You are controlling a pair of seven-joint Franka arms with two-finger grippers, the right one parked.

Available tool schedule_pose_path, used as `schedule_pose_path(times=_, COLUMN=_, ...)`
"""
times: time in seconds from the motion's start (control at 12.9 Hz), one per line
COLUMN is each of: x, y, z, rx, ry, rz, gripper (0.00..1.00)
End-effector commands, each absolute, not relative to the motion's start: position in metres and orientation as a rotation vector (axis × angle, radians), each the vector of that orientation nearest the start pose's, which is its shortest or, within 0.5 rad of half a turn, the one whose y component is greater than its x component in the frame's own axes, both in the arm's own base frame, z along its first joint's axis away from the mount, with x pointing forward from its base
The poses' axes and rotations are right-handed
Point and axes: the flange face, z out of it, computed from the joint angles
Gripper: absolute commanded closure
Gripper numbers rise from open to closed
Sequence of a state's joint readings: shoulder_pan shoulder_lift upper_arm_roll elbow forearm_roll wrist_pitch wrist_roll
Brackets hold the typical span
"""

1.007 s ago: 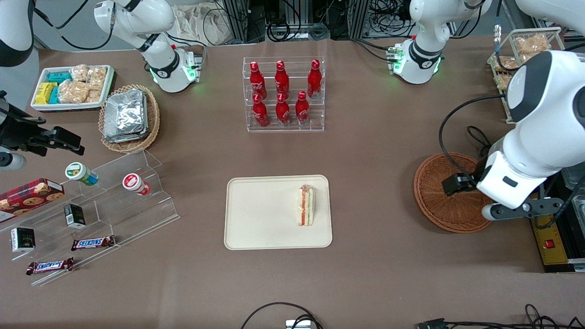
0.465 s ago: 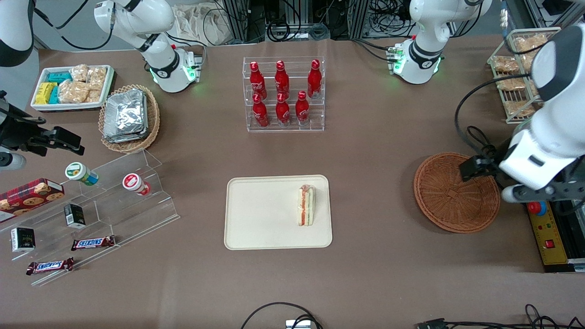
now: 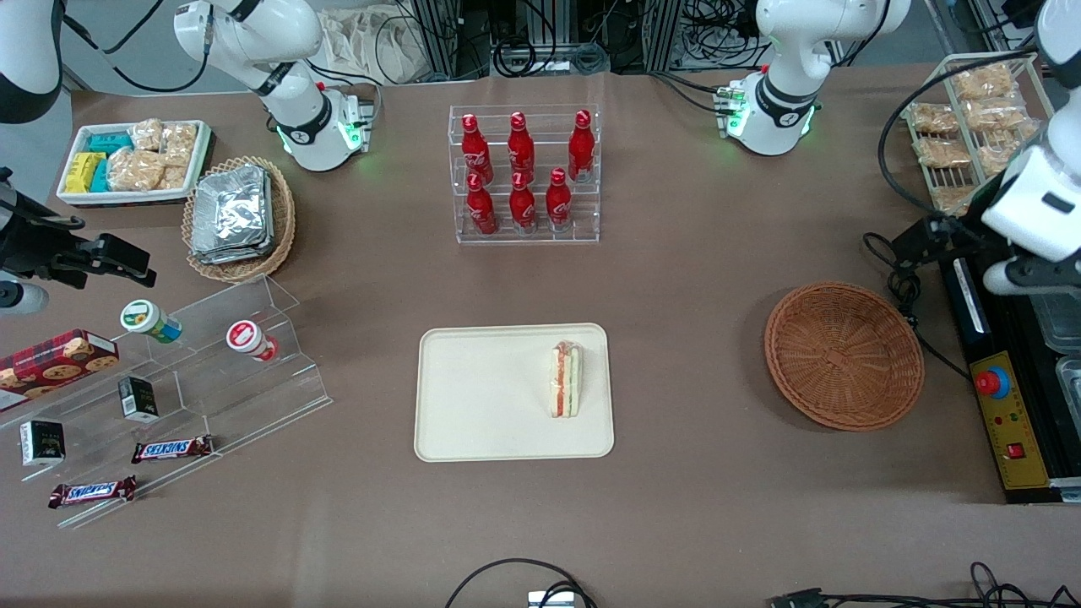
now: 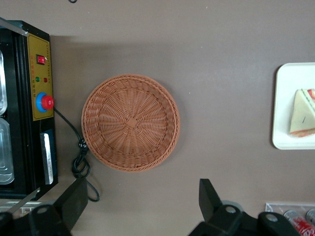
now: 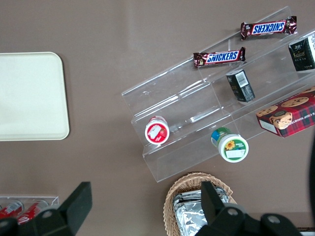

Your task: Place sandwich from basket to tray

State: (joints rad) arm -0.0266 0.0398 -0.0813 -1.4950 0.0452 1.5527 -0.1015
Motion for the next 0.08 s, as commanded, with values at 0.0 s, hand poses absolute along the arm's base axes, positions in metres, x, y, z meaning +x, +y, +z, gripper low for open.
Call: schedule_pose_path(times=0.0, x=0.5429, y=-0.0543, z=0.6423, rx=-3.121, ry=0.042, rz=-0.034, gripper=0.0)
